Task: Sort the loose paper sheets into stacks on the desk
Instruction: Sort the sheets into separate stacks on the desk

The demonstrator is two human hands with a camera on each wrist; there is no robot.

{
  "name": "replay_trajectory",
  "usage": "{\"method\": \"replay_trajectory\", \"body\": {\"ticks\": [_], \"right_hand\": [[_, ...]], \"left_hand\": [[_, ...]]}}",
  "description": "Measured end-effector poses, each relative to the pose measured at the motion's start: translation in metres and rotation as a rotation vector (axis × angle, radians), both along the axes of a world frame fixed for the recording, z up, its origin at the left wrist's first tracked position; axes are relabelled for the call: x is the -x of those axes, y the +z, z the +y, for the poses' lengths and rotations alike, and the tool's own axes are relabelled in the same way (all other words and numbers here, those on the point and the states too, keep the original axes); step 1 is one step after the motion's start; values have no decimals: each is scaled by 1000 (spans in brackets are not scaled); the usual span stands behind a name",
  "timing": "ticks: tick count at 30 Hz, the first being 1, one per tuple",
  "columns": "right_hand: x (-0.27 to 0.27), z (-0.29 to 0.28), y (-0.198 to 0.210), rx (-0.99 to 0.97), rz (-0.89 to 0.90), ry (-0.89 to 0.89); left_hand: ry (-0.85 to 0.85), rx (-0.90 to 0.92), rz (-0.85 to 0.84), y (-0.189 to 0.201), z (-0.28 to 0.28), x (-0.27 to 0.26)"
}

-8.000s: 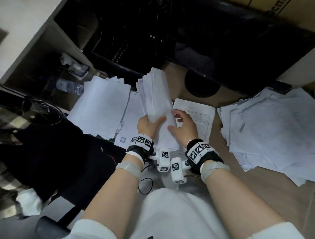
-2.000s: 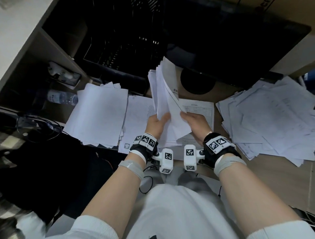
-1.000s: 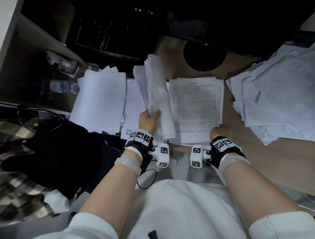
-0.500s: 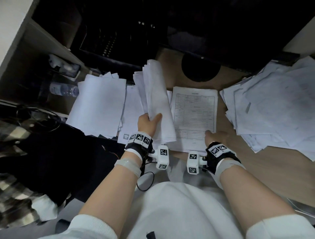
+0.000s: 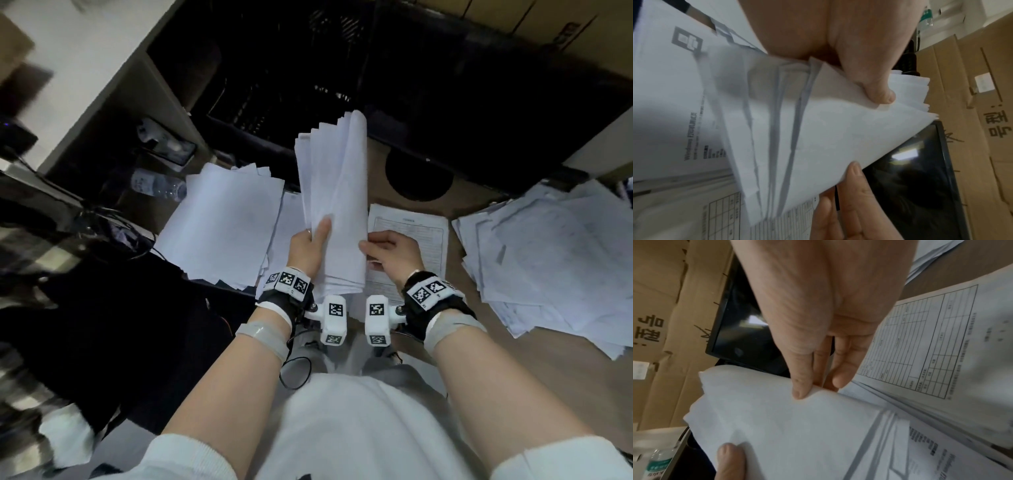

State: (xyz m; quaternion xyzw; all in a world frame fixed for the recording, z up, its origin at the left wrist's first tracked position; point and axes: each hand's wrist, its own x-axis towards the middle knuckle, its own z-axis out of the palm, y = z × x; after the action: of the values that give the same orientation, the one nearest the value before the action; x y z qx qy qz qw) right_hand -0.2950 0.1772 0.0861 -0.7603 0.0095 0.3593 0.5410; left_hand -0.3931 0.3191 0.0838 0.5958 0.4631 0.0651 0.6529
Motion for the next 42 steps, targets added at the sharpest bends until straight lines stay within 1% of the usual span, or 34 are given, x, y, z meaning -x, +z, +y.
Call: {"method": "replay_trajectory", "body": {"ticks": [3,7,9,11,13,16,19,21,22,24,27,29,32,35,37,40,42], "right_hand": [[3,5,-1,-2,-25,0],[0,16,-1,-5,-70,19],[-6,18,0,-15,-87,42],[-11,18,5,-33,-91,65],[-14,18,14,-83,-45,93],[-13,11,29,-150,59,235],[-18,3,33,-175,111,348],[-27,-2,33,-185,121,352],[-32,-5,31,-167,112,326],[-42,-12,26,-130,67,292],[-50,-26,17,-125,53,337],[-53,-31,18,-167,136,328],[-53,-32,24,-238,284,345],[-55,-30,31,-253,335,395],[-54,-27,33,-228,336,436],[-50,-20,26,-165,260,495],[-46,-15,15,-168,205,457]], "left_hand": [[17,125,-48,-3,3,7],[144,321,-129,3,5,9],[176,346,-134,6,2,6],[175,312,-134,8,-5,4],[128,204,-115,10,-14,2],[50,-7,-49,10,-26,-1],[55,-78,-7,16,-40,-7],[75,-114,25,20,-50,-11],[92,-145,47,20,-54,-12],[162,-195,91,19,-60,-12],[269,-182,124,17,-67,-8],[323,-174,108,18,-73,-7],[404,-104,29,20,-80,-9],[445,13,-77,26,-83,-12],[422,26,-80,30,-82,-12],[370,1,-94,30,-76,-10],[379,-41,-54,28,-69,-5]]}}
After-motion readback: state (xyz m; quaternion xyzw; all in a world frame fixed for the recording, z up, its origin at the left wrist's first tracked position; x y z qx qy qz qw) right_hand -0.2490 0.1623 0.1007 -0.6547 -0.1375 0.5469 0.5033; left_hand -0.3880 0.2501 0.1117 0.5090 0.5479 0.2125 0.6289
